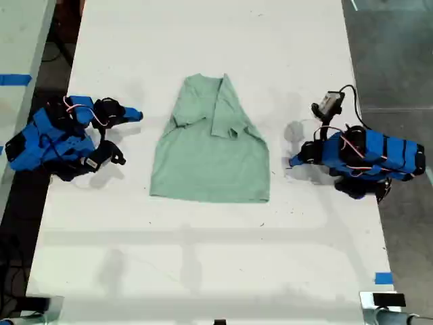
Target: Fold t shirt
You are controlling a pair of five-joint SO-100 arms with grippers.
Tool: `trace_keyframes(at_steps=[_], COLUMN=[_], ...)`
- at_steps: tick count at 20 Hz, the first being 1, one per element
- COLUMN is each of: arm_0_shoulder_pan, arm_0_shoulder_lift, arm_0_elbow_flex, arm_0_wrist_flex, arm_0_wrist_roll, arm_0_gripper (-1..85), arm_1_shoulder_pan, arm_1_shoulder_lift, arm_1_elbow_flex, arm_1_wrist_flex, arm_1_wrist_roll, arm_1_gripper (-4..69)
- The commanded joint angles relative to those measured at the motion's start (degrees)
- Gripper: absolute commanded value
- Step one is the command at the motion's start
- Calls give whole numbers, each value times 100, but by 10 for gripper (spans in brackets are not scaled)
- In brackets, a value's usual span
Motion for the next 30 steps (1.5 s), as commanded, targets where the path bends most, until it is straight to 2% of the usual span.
trace_keyframes(at_steps=[1,7,13,14,15,16,17,22,24,28,30], arm_0_shoulder_pan=[53,9,35,35,35,35,53,62,79,79,79], arm_0_shoulder_lift=[35,35,35,35,35,35,35,35,35,35,35], arm_0_elbow_flex=[-35,-35,-26,-26,-26,-26,-26,-26,-26,-26,-26], arm_0_wrist_flex=[-44,-44,-53,-53,-53,-53,-53,-53,-53,-53,-53], arm_0_wrist_roll=[-105,-105,-105,-105,-97,-88,-79,-70,-70,-70,-70], arm_0_gripper=[0,0,0,0,0,0,1,1,0,0,0], arm_1_shoulder_pan=[105,44,-202,-264,-352,-422,-483,-466,-413,-431,-457], arm_1_shoulder_lift=[53,-105,-3138,-3700,-4157,-4526,-4975,-7963,-8508,-8798,-8824], arm_1_elbow_flex=[193,-835,-3208,-3507,-3665,-3718,-3867,-5256,-5291,-4860,-4843], arm_1_wrist_flex=[-35,439,237,9,-448,-1002,-1187,-870,-1151,-1793,-1819], arm_1_wrist_roll=[387,967,923,791,527,290,281,431,527,589,615], arm_1_gripper=[-28,-20,-24,23,166,214,208,130,110,121,137])
